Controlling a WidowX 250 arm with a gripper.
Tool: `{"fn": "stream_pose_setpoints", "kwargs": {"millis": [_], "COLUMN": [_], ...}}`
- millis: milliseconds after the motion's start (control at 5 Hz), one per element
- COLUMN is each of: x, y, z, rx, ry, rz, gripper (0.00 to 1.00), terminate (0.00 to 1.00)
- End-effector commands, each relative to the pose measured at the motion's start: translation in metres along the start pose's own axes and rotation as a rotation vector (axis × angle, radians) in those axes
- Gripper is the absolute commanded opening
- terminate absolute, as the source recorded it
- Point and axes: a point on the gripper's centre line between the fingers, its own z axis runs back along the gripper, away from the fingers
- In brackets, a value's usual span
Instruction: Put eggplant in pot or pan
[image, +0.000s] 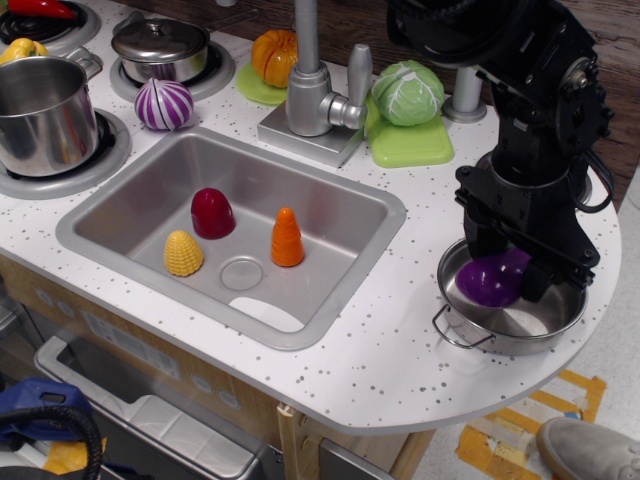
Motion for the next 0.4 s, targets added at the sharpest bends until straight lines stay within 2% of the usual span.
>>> {"fn": "stream_pose_setpoints", "kwargs": {"millis": [0,200], "x": [0.0174,0.0174], "y": [-0.0028,-0.0028], "z": [0.0177,0.0177], "rx": [0.016,0.016], "ry": [-0.071,-0.071], "rz": [-0.037,-0.037], "gripper": [1.0,1.0], "terminate": [0.0,1.0]}}
